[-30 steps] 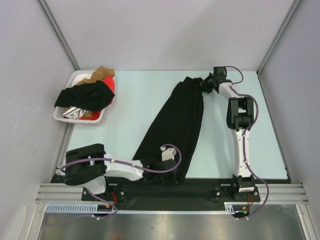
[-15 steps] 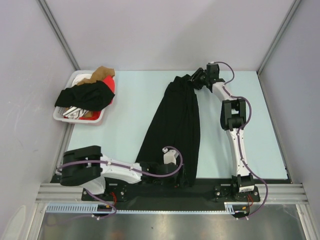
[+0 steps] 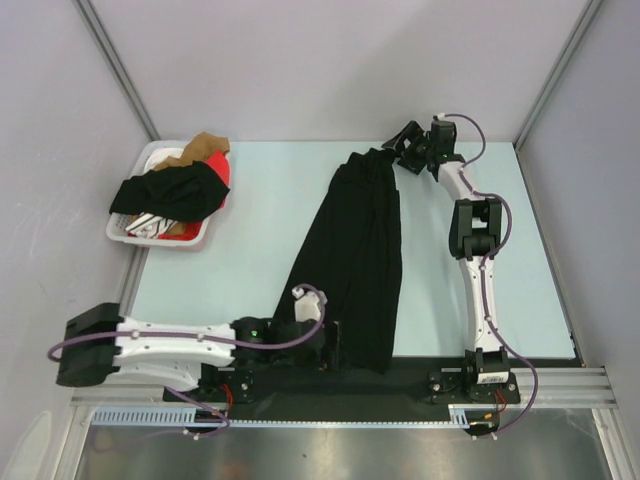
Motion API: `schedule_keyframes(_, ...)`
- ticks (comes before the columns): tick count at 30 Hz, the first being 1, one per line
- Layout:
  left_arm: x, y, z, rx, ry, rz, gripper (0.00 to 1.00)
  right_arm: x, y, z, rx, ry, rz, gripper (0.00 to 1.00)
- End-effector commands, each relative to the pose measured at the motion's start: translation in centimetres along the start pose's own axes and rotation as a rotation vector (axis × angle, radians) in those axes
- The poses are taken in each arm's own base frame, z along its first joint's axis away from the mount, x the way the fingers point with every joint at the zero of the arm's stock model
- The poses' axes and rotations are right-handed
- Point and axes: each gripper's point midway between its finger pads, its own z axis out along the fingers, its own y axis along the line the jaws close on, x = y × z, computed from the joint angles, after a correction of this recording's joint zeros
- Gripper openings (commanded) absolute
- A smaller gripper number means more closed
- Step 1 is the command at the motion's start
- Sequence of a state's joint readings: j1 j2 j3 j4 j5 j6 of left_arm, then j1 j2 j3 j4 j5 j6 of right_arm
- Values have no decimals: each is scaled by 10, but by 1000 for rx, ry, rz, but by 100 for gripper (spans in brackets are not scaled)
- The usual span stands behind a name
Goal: Fold and stack the tank tops
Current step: Fold the tank top
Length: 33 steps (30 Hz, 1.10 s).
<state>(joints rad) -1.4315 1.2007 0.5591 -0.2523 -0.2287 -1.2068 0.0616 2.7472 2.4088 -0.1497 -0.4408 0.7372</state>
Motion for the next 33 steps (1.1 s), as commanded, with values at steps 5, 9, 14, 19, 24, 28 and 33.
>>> schedule_keyframes(5, -59, 55, -35, -97, -98, -23, 90, -45, -15, -52, 71, -39, -20, 92)
schedule_keyframes(9, -90, 81, -31, -115, -139, -18, 90, -37, 15, -101, 101, -38, -97, 95)
schedule_keyframes(14, -122, 117, -28, -196, -185, -75, 89, 32, 35, -177, 210, 29, -107, 83)
schedule_keyframes(19, -133, 143, -22, -197, -191, -138, 87, 146, 19, -250, 337, 95, -132, 75)
schedule_keyframes(24, -129, 156, -19, -218, -185, -148, 86, 194, -11, -274, 376, 157, -129, 77)
schedule_keyframes(28, -119, 160, -12, -208, -162, -155, 83, 199, -16, -261, 335, 191, -140, 76)
schedule_keyframes(33, -106, 167, -4, -198, -145, -177, 81, 186, -25, -223, 294, 223, -116, 72)
